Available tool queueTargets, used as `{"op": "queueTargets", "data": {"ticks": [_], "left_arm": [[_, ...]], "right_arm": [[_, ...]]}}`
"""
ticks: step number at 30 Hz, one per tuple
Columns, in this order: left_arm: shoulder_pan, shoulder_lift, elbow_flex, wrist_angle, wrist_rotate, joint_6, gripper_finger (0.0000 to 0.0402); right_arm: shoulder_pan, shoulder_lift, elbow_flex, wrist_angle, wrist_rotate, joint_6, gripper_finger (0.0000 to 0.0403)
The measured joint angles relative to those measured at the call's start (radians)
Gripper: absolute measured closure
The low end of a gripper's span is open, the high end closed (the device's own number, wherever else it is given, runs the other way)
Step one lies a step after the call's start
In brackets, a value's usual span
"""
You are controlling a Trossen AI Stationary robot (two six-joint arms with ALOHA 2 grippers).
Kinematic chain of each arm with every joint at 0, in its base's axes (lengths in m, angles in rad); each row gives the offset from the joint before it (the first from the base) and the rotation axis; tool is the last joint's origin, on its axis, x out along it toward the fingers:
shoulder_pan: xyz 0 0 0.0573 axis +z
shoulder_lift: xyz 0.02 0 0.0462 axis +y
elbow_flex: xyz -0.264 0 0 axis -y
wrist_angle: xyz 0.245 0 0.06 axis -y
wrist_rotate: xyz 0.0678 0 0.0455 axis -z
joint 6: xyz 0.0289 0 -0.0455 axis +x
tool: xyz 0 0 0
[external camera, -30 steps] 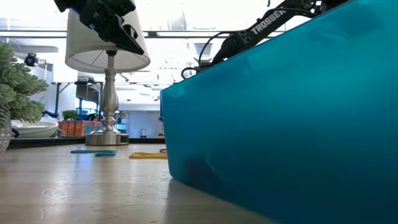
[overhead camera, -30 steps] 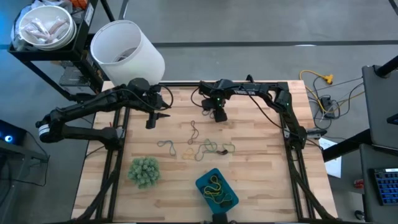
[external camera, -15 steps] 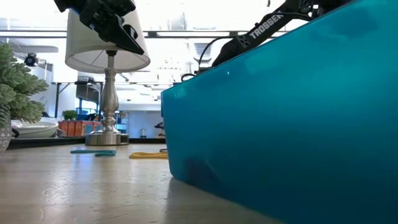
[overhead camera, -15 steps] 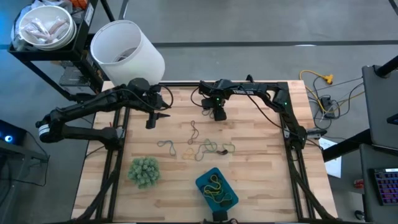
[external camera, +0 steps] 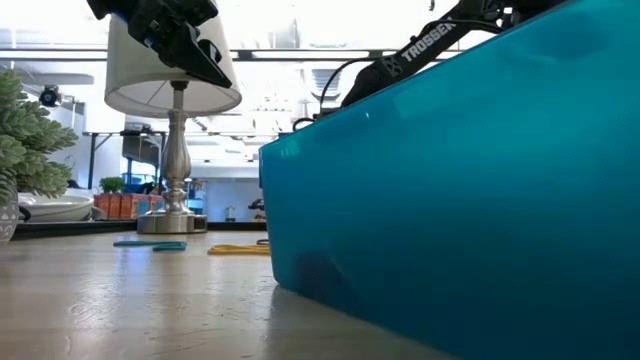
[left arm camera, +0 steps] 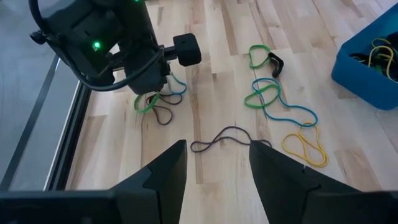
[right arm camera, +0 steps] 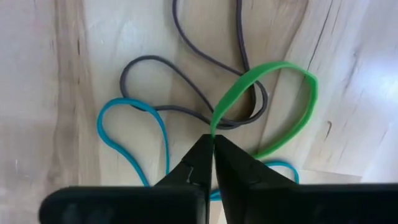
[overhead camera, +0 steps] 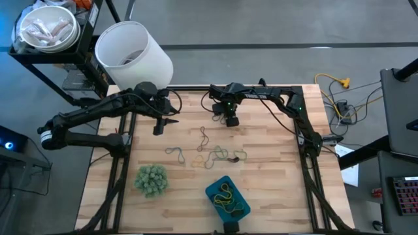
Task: Pick and place rubber bands into bin
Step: Put the green rubber band into the blue bin
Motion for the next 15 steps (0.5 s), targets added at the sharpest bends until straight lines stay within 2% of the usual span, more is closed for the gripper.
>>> {"op": "queueTargets", "data": {"ticks": [7, 15], "left_arm": [[0.0, 0.0, 0.0, 0.0, 0.0, 0.0, 0.0243], [0.0, 0.0, 0.0, 0.0, 0.0, -0.001, 0.0243]], "right_arm": [[0.002, -0.015, 0.0, -0.002, 0.052, 0.016, 0.0395], [0.009, -0.124, 0.0, -0.018, 0.052, 0.06, 0.0395]]}}
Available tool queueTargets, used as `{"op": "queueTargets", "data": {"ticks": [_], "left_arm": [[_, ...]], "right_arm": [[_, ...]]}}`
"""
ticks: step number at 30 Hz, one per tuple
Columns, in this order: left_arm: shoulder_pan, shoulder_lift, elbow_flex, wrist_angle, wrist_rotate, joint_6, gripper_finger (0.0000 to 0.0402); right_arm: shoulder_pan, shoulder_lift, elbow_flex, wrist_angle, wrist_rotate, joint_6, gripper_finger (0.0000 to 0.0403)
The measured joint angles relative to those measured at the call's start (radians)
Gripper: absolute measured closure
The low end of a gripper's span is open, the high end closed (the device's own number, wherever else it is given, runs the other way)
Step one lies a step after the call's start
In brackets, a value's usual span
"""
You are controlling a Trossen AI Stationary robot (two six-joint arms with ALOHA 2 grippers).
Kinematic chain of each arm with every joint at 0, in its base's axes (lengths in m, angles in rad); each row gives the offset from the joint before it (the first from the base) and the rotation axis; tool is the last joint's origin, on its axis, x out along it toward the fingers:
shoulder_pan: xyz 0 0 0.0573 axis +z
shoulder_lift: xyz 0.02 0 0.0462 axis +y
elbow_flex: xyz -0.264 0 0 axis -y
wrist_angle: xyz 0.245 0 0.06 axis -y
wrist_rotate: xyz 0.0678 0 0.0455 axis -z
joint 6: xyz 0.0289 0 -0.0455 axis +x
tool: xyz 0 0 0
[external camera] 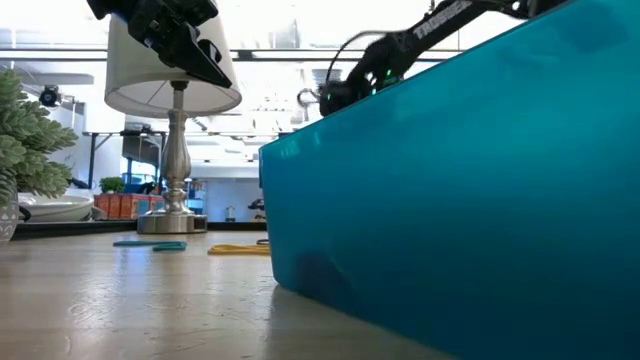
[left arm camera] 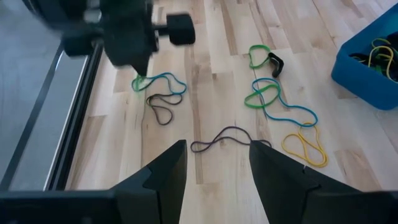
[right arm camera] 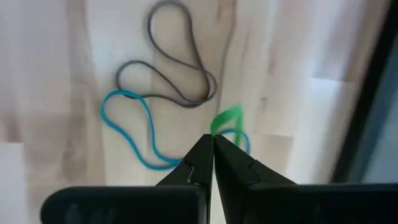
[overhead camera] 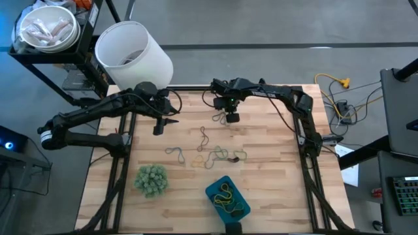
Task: Pick and place rubber bands into bin
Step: Put the green rubber band into the blue bin
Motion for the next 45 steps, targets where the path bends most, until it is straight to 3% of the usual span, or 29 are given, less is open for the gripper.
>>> {"op": "queueTargets", "data": {"ticks": [14, 19, 26, 31, 37, 45], "left_arm": [[-0.001, 0.0, 0.0, 0.003, 0.0, -0.001, 0.0243], [-0.001, 0.0, 0.0, 0.004, 0.0, -0.001, 0.0243], [-0.001, 0.0, 0.0, 0.006, 0.0, -0.001, 0.0243], [-0.001, 0.0, 0.0, 0.007, 0.0, -0.001, 0.0243], [-0.001, 0.0, 0.0, 0.007, 0.0, -0.001, 0.0243], [-0.001, 0.0, 0.0, 0.011, 0.0, -0.021, 0.0243]], "right_arm": [[0.141, -0.341, -0.003, -0.075, -0.021, 0.089, 0.0395], [0.232, -0.423, -0.004, -0.121, -0.124, 0.15, 0.0395], [0.377, -0.441, -0.01, -0.14, -0.335, 0.235, 0.0395], [0.472, -0.43, -0.036, -0.113, -0.369, 0.293, 0.0395], [0.548, -0.429, -0.13, 0.03, -0.499, 0.382, 0.0395], [0.625, -0.42, -0.236, 0.173, -0.525, 0.47, 0.0395]]}}
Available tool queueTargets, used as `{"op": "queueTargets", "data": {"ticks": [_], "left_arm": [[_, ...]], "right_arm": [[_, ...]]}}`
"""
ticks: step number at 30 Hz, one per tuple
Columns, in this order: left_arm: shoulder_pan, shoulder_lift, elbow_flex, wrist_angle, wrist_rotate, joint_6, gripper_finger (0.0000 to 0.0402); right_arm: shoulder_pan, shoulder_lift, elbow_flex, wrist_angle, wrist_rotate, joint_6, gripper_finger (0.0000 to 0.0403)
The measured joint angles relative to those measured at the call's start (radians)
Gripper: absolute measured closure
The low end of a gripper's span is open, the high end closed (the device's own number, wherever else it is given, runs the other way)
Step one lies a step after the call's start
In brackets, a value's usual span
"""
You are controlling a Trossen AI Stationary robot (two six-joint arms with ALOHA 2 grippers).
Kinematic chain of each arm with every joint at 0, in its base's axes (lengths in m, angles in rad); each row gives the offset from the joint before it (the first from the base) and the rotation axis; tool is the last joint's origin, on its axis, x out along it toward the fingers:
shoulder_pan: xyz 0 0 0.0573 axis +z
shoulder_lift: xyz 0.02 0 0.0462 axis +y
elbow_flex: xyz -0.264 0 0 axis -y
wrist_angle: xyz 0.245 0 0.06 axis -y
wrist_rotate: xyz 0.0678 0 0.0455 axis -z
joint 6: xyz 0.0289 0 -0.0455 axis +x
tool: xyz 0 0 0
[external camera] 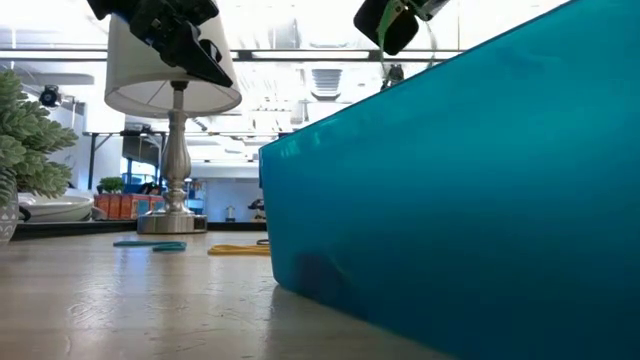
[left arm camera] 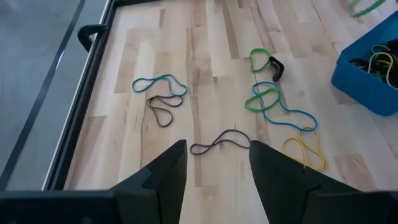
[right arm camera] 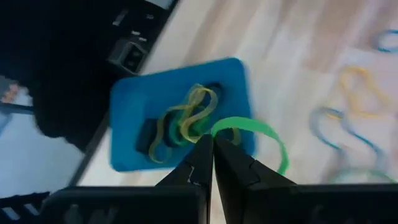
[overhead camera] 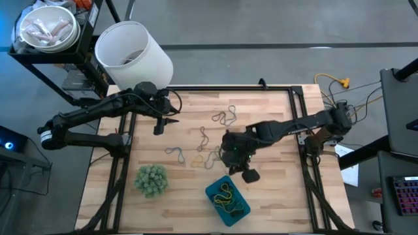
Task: Pick and place rubber bands into bin
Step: Put the green rubber band into the blue bin
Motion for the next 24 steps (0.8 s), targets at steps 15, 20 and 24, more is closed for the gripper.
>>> {"op": "queueTargets", "data": {"ticks": [15, 20, 24], "left_arm": [[0.0, 0.0, 0.0, 0.042, 0.0, -0.018, 0.0243], [0.001, 0.005, 0.0, 0.064, -0.001, -0.033, 0.0243], [0.001, 0.005, 0.0, 0.071, -0.001, -0.033, 0.0243]], "right_arm": [[0.061, 0.013, -0.164, 0.216, -0.065, 0.038, 0.0395], [0.061, 0.054, -0.166, 0.221, -0.066, 0.039, 0.0394], [0.063, 0.089, -0.166, 0.248, -0.077, 0.064, 0.0394]]}}
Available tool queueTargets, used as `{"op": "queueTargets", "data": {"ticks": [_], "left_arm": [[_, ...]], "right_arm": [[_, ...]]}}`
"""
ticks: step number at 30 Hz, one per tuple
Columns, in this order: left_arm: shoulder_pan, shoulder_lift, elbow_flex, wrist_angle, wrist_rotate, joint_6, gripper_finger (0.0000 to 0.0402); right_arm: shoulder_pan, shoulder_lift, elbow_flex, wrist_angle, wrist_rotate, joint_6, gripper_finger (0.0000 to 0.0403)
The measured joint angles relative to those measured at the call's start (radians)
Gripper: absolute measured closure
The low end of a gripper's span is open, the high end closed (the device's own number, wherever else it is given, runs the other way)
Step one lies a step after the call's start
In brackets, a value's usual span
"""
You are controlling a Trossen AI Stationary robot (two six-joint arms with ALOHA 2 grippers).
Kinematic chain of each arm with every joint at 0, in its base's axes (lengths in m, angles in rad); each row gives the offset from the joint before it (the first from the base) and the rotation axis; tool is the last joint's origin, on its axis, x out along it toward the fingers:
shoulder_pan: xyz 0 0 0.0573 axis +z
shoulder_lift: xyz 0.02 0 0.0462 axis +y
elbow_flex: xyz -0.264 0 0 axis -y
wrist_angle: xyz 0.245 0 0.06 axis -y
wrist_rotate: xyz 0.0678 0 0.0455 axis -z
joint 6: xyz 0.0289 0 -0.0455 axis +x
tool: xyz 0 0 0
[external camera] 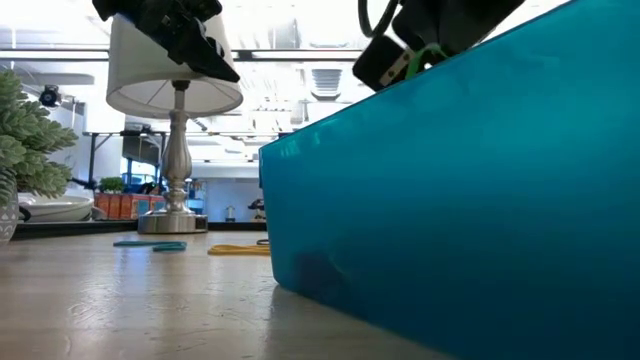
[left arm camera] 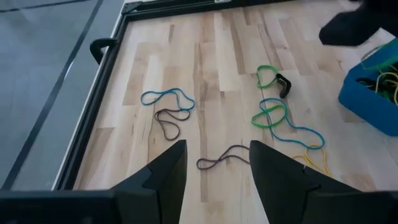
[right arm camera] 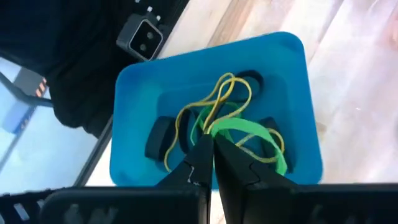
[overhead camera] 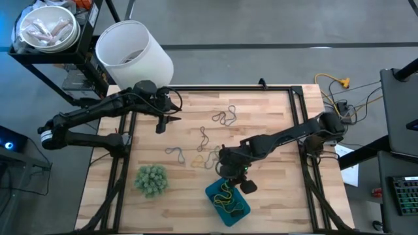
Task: Pick and place rubber bands into bin
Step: Put the green rubber band into the blue bin, then put the purple rubber band into the blue bin
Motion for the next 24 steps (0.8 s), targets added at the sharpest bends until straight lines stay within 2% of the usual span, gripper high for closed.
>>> {"op": "queueTargets", "data": {"ticks": [8, 21, 24], "left_arm": [[0.0, 0.005, 0.0, 0.016, 0.0, -0.022, 0.0243], [-0.001, 0.013, 0.0, 0.028, 0.003, -0.047, 0.0243], [-0.001, 0.013, 0.0, 0.031, 0.003, -0.047, 0.0243]], "right_arm": [[0.0, 0.031, 0.0, 0.042, -0.001, 0.085, 0.0385], [0.006, 0.026, 0.015, 0.057, -0.001, 0.068, 0.0275], [-0.001, 0.008, 0.015, 0.007, 0.057, 0.032, 0.0263]]}}
